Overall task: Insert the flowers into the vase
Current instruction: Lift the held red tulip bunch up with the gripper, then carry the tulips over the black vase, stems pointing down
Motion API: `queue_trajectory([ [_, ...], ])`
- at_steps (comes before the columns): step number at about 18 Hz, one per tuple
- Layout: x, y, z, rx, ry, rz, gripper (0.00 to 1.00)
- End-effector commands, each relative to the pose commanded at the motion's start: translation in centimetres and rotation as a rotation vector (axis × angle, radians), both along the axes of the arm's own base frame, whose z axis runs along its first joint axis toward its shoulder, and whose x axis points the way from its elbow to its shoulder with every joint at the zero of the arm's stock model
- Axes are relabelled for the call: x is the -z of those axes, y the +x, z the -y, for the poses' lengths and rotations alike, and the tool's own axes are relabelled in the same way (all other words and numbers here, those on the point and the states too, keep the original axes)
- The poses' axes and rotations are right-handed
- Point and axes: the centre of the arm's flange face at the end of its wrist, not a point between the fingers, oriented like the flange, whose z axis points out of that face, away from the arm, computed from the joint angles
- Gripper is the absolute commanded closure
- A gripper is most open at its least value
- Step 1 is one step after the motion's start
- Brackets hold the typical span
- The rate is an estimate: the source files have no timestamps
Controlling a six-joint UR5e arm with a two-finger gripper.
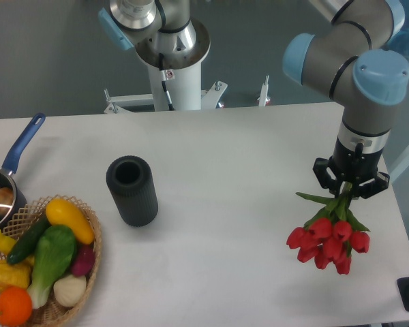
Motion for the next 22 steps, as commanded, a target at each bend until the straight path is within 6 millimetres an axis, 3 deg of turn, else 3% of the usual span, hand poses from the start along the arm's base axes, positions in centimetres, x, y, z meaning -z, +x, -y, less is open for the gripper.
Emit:
queue_trajectory([
  [6, -0.6, 1.5, -1.5, -0.074, 0.03, 0.018, 1.0],
  [7, -0.9, 2.6, -2.3, -0.08, 0.04, 0.02, 1.0],
  [8, -2.1, 4.4, -3.1, -0.087, 0.074, 0.023, 1.0],
  [12, -7.6, 8.7, -3.5, -0.081, 0.305, 0.073, 1.0],
  [14, -9.1, 10.9, -3.5, -0.053, 0.431, 0.106, 1.0],
  [22, -7.3, 15.7, -4.4, 0.109, 0.838, 0.373, 1.0],
])
